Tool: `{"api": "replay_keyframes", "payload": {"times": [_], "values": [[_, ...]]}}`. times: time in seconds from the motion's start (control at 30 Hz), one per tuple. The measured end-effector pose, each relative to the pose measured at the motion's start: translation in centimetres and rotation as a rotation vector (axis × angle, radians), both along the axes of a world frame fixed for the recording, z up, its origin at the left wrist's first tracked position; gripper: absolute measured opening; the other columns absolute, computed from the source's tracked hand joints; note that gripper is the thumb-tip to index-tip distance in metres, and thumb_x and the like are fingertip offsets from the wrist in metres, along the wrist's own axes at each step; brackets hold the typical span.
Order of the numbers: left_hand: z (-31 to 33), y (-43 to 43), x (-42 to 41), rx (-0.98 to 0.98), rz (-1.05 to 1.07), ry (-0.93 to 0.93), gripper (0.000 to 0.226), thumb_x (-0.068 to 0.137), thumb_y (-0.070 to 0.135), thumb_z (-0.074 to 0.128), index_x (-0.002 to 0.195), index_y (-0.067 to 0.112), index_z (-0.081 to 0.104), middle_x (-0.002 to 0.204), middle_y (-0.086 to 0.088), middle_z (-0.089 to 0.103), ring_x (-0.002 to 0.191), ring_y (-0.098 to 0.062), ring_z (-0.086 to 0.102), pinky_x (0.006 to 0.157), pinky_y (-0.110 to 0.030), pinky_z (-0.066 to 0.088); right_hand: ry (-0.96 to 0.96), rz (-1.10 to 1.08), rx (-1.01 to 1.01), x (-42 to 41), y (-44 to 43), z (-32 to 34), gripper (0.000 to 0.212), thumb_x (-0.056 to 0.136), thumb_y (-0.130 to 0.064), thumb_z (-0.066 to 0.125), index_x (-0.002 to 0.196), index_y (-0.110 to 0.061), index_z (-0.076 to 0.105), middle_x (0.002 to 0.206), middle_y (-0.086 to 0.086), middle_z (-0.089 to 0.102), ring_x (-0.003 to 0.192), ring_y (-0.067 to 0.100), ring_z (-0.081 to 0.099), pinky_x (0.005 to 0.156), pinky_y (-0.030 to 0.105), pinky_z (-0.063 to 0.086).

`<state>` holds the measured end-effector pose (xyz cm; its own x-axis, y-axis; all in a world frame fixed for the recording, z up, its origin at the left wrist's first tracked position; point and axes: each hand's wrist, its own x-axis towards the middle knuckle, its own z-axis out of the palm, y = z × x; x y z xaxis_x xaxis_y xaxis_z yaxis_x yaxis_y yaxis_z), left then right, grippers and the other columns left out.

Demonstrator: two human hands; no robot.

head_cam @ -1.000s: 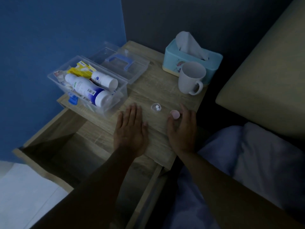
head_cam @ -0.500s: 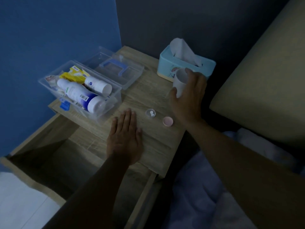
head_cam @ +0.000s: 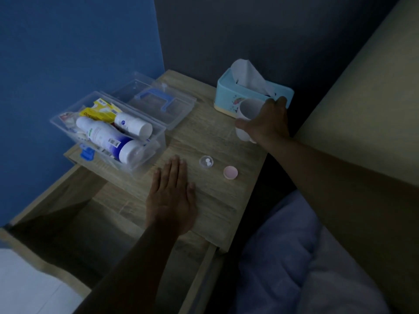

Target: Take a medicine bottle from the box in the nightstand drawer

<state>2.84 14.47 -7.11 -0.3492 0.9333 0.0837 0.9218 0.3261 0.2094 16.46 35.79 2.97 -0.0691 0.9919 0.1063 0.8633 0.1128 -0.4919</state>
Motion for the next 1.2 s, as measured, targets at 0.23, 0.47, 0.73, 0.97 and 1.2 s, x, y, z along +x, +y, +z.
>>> {"api": "replay_keyframes", "payload": {"times": [0.23, 0.47, 0.73, 0.97, 1.2], "values": [[0.2, -0.1, 0.0, 0.015, -0.005, -0.021, 0.063, 0.101, 0.043, 0.013, 0.157, 0.014, 0.017, 0.165, -0.007, 0.013, 0.153, -0.018, 0.009, 0.125, -0.042, 0.007, 0.029, 0.04, -0.028, 0.0, 0.0, 0.9, 0.094, 0.063, -0.051, 0.085, 0.136, -0.009, 0.044, 0.138, 0.01, 0.038, 0.123, 0.027, 0.048, 0.098, 0.035, 0.045], [0.1, -0.1, 0.0, 0.006, 0.001, -0.023, 0.063, 0.101, 0.043, 0.014, 0.157, 0.014, 0.018, 0.165, -0.007, 0.013, 0.153, -0.018, 0.008, 0.124, -0.042, 0.007, 0.05, 0.199, 0.039, -1.3, -2.3, 1.4, 0.084, 0.062, -0.05, 0.086, 0.13, -0.012, 0.053, 0.132, 0.008, 0.044, 0.119, 0.022, 0.049, 0.089, 0.028, 0.041], [0.2, -0.1, 0.0, -0.002, -0.011, -0.037, 0.063, 0.101, 0.044, 0.012, 0.157, 0.014, 0.014, 0.165, -0.006, 0.009, 0.153, -0.017, 0.004, 0.125, -0.042, 0.005, 0.079, 0.279, 0.022, -1.4, -4.1, 1.1, 0.091, 0.053, -0.052, 0.087, 0.128, -0.013, 0.054, 0.124, 0.005, 0.047, 0.115, 0.021, 0.049, 0.092, 0.031, 0.046], [0.2, -0.1, 0.0, 0.004, -0.002, -0.042, 0.065, 0.1, 0.044, 0.012, 0.156, 0.013, 0.017, 0.165, -0.008, 0.013, 0.153, -0.019, 0.008, 0.124, -0.043, 0.008, 0.055, 0.287, 0.0, -1.5, -5.0, 1.3, 0.088, 0.058, -0.048, 0.088, 0.13, -0.011, 0.054, 0.13, 0.007, 0.046, 0.121, 0.023, 0.047, 0.095, 0.031, 0.044], [0.5, 0.0, -0.5, -0.062, -0.031, -0.066, 0.069, 0.097, 0.048, 0.004, 0.157, 0.014, 0.008, 0.166, -0.008, 0.005, 0.153, -0.019, 0.001, 0.125, -0.042, 0.005, -0.009, 0.265, -0.009, -1.8, -5.9, 0.7, 0.086, 0.061, -0.051, 0.086, 0.13, -0.012, 0.052, 0.132, 0.008, 0.045, 0.118, 0.022, 0.049, 0.083, 0.025, 0.036]]}}
